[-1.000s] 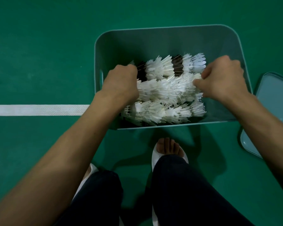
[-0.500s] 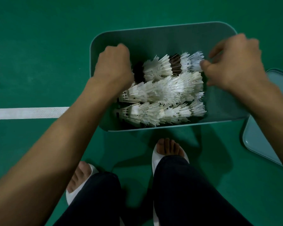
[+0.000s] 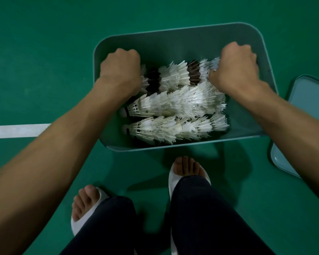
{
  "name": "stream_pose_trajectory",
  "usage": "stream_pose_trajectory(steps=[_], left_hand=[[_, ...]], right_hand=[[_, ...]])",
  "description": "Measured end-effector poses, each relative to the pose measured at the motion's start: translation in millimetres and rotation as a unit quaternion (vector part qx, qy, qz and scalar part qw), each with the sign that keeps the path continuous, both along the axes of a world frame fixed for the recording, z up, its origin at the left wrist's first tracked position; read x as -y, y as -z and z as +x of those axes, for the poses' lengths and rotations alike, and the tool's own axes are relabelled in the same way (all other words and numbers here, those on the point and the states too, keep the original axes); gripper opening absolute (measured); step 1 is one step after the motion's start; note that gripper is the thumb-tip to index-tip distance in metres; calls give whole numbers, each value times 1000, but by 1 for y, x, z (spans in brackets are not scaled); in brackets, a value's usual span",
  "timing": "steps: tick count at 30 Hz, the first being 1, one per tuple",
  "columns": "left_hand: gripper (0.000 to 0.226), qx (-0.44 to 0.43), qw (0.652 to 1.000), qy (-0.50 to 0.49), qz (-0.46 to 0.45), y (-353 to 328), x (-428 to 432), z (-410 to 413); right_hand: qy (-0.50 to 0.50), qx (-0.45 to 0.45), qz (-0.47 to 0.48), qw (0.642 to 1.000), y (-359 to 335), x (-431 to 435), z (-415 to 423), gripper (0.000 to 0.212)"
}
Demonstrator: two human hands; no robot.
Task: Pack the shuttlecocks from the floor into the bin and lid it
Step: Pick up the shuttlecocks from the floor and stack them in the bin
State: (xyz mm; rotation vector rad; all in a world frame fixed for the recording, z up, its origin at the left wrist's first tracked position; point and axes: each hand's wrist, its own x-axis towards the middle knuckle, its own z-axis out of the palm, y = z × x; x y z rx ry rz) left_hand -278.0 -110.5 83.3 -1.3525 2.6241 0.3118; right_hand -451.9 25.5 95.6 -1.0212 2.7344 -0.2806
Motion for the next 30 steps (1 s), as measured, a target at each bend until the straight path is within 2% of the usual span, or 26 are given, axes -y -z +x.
stream_pose_trajectory(steps=[5,9,11,13,15,19,22,25,28,30], left_hand=[[11,36,999,4,-15,3,-6,2],[12,17,1000,-5,-1,-4,-6,4],[16,-6,1000,-13,11,-15,-4,6],[19,-51,998,-20,5,-28,0,16],[31,-122,992,-27,-12,-43,5,33],[21,-246,964,-21,-95,-62,14,83],[20,-277,951,-71,-117,-53,33,121],[21,-290,940,-151,-95,-28,56,158],[19,-302,919,-246,-61,-1,66,196],[18,-302,901,-309,-41,20,72,225]], right_hand=[[-20,-6,8,1000,2,2,3,32],[-18,2,29,999,-4,3,4,24],[-7,-4,36,999,-14,3,1,16],[-1,-16,35,999,-27,4,0,29],[-12,-25,1,1000,-44,8,5,33],[-102,33,-104,989,-74,30,42,21],[-180,78,-143,970,-76,68,83,14],[-257,136,-178,940,-66,115,129,24],[-335,168,-165,913,-54,167,182,31],[-385,171,-118,899,-41,206,220,31]])
